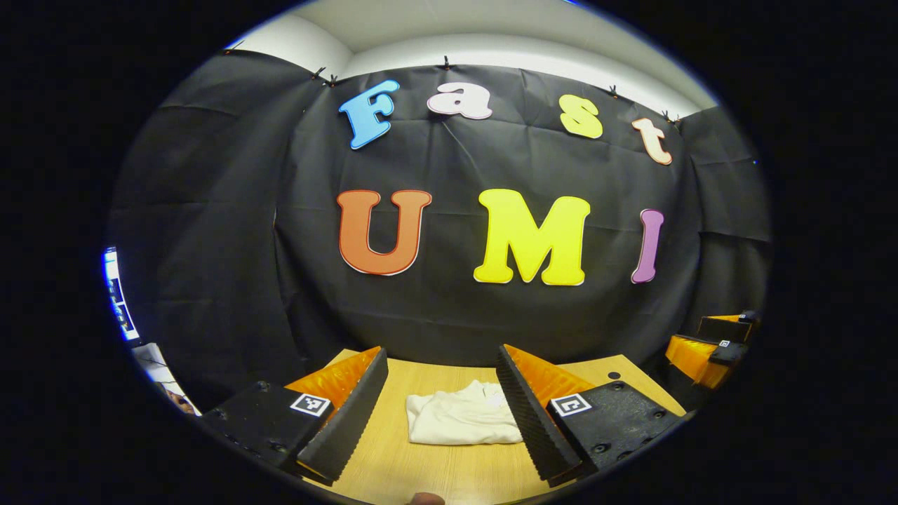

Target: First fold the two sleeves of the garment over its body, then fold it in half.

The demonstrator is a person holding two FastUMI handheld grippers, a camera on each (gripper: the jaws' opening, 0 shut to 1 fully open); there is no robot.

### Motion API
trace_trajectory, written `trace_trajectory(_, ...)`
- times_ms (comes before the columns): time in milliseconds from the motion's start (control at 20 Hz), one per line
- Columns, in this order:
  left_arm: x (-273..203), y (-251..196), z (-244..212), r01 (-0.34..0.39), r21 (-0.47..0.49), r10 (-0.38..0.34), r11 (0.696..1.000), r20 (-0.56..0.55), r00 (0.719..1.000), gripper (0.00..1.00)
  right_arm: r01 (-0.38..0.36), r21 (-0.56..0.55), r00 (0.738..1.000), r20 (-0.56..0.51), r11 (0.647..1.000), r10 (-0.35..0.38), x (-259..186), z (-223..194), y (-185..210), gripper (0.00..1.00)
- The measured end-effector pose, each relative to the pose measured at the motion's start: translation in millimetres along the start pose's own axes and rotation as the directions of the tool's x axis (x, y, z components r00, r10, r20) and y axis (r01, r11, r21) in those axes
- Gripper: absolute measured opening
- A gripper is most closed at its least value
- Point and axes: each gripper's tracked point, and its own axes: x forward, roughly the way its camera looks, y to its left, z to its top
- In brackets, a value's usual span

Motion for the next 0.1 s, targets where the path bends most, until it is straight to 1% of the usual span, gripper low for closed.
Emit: trace_trajectory(100, -3.4, -6.7, 1.3, 0.021, -0.012, -0.021, 1.000, 0.004, 1.000, 0.98, 0.000, -0.016, 1.000, 0.010, 1.000, 0.001, -1.9, 1.9, 5.0, 0.99)
